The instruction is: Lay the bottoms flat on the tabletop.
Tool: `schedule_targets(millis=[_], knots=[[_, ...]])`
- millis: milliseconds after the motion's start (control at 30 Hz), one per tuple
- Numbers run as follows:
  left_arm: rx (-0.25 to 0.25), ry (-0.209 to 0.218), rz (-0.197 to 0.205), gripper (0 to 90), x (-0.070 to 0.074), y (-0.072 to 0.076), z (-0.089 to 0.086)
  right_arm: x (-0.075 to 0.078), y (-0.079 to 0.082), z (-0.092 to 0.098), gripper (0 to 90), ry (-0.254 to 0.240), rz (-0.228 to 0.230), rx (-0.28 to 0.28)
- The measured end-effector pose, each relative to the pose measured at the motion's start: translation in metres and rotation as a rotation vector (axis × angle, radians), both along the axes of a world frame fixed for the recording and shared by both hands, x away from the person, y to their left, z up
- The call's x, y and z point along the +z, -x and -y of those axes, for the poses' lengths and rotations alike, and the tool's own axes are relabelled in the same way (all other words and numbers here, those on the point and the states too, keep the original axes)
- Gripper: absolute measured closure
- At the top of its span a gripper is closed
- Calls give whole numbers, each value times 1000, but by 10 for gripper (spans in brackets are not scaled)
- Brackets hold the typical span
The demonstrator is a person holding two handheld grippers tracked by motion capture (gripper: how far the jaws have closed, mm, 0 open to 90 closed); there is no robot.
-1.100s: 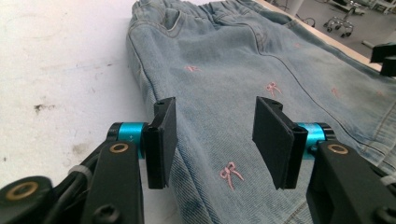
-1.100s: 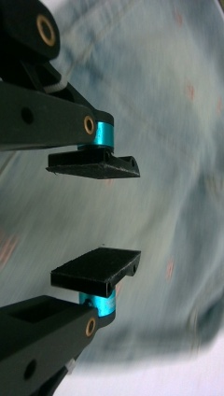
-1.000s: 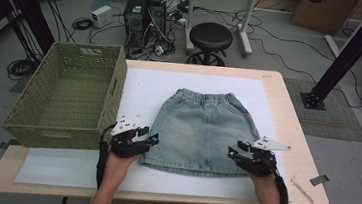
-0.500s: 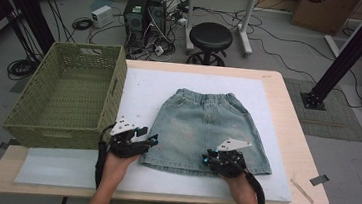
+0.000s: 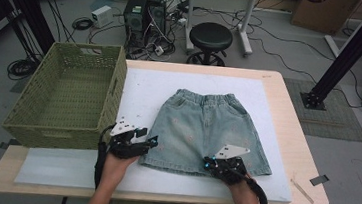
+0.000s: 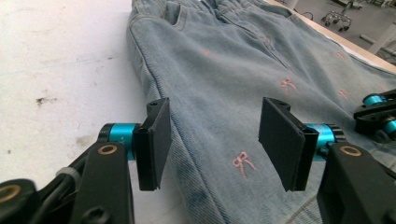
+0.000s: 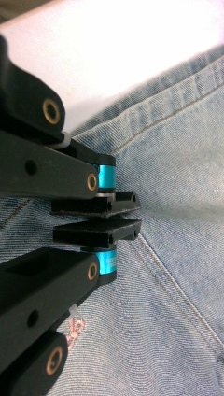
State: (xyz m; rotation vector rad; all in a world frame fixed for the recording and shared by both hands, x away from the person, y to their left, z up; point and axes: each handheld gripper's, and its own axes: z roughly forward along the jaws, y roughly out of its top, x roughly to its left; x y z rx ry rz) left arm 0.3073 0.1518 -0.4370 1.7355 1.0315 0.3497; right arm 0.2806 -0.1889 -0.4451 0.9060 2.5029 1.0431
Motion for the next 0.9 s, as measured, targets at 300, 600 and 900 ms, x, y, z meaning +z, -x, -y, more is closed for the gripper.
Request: schedule_targets(millis=[300, 600, 900], knots=[[-4, 7, 4, 416, 0, 1, 0, 8, 4, 1, 643, -110, 18, -13], [1, 17, 5, 416, 0, -1, 0, -5, -3, -27, 668, -44, -27, 90], [2, 13, 8, 416, 1, 0, -1, 5, 2, -7, 611, -122, -46, 105]])
